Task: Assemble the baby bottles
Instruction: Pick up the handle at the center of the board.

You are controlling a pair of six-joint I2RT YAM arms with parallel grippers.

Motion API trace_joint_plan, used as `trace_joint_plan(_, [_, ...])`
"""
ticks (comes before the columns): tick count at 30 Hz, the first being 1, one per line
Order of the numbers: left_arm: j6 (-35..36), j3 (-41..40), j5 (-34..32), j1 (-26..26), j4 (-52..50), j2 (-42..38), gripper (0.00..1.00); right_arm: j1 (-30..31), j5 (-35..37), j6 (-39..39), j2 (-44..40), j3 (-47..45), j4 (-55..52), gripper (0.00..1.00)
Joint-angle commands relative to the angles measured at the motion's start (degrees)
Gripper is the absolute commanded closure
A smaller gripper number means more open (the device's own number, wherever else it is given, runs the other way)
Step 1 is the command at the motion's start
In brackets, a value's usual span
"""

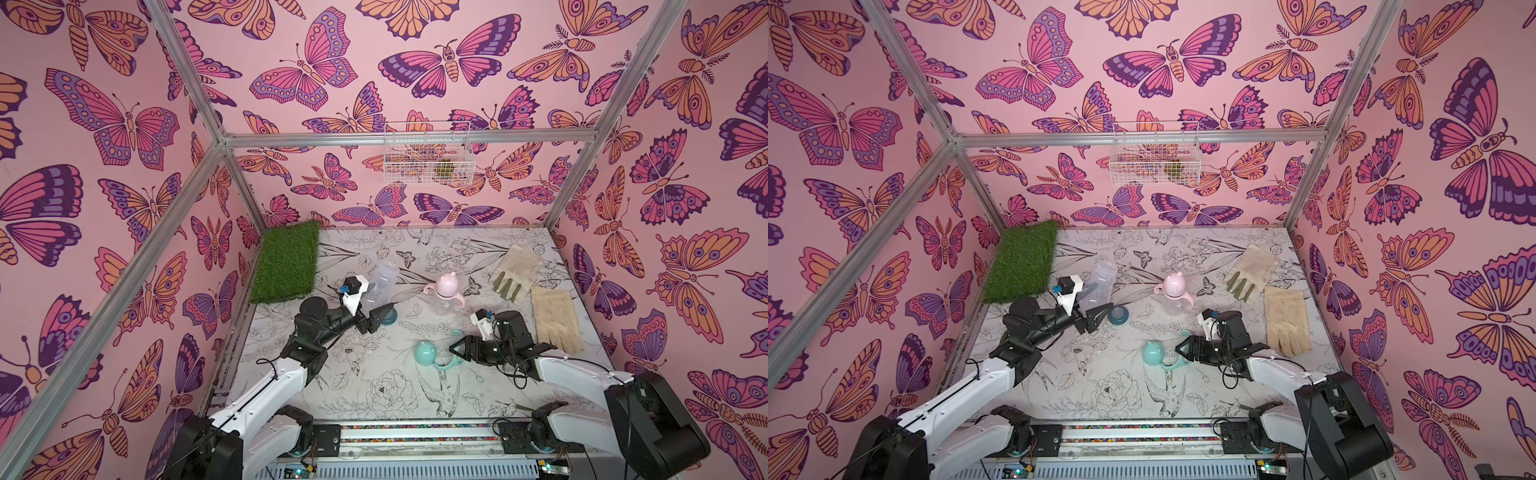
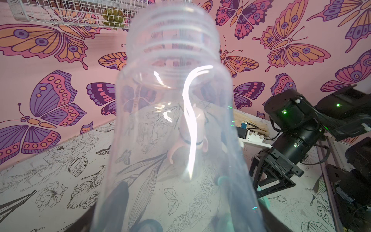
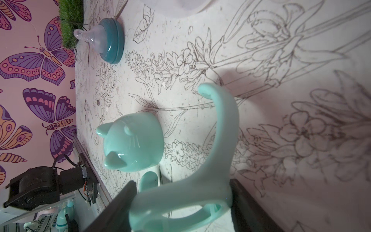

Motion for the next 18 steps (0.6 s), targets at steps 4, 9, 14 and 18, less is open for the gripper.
trace_joint_plan(4, [0.40, 1.74, 5.89, -0.70, 1.19, 1.67, 1.00, 0.51, 5.00, -5.99, -10.20, 7.32, -16.23, 0.51])
trace_joint_plan(9, [0.11, 2.62, 16.75, -1.18, 0.70, 3.55, 1.00, 0.43, 4.40, -8.12, -14.25, 16.08, -25.91, 0.52])
trace_joint_plan(14, [1.20, 3.54, 23.38, -2.13, -3.77, 3.84, 1.00, 0.69, -0.32, -11.15, -12.84, 28.52, -34.69, 0.56])
trace_joint_plan(18, [2.29, 4.80, 26.48, -3.70, -7.68, 4.43, 1.00, 1.86, -4.45, -14.90, -10.62, 39.50, -40.25, 0.56])
